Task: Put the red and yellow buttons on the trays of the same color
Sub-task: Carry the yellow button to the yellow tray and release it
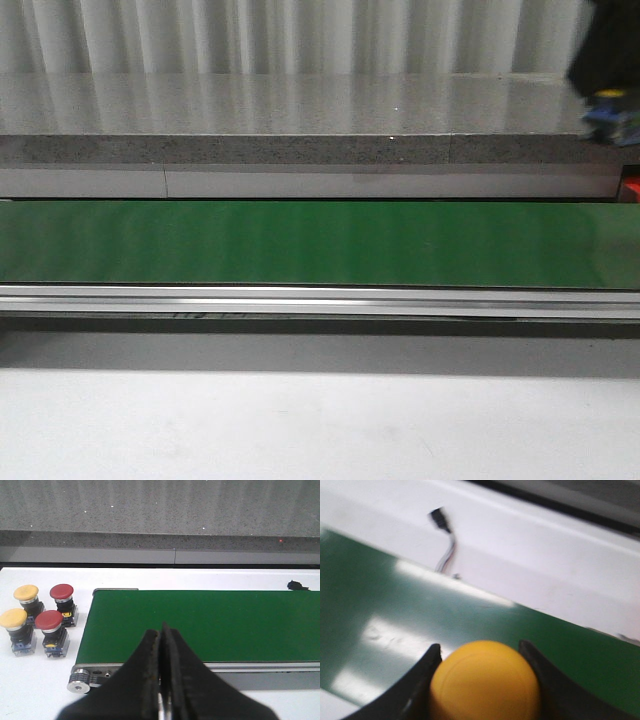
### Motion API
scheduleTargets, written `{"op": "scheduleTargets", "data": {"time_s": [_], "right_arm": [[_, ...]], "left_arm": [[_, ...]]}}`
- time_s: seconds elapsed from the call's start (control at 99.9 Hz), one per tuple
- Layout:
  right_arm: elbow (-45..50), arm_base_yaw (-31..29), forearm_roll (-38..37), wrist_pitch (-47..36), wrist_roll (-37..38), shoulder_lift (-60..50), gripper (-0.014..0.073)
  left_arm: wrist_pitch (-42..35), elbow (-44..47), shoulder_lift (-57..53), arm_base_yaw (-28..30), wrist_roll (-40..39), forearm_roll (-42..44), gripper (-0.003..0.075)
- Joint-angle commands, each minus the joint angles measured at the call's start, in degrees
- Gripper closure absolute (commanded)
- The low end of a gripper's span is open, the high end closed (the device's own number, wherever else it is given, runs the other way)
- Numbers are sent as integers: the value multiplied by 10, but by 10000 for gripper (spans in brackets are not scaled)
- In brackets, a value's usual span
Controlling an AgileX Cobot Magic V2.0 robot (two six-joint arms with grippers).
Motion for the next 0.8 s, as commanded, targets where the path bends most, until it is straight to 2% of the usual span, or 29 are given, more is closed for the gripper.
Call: {"op": "scheduleTargets", "data": {"time_s": [0.0, 0.19, 0.33, 0.47, 0.621, 0.791], "right_arm": [[-13, -78, -15, -22, 66, -53, 515], [-11, -268, -15, -39, 123, -68, 515], [18, -358, -15, -119, 172, -59, 515], [71, -401, -15, -206, 200, -42, 515], [119, -412, -13, -309, 213, -3, 516], [123, -412, -13, -349, 213, 59, 516]], "left_arm": [[-47, -17, 5, -3, -3, -3, 741], [-47, -17, 5, -3, -3, -3, 741], [-47, -17, 5, -3, -3, -3, 741], [-47, -17, 5, -3, -3, -3, 741], [-47, -17, 5, -3, -3, -3, 741], [-47, -17, 5, -3, -3, -3, 741]]}}
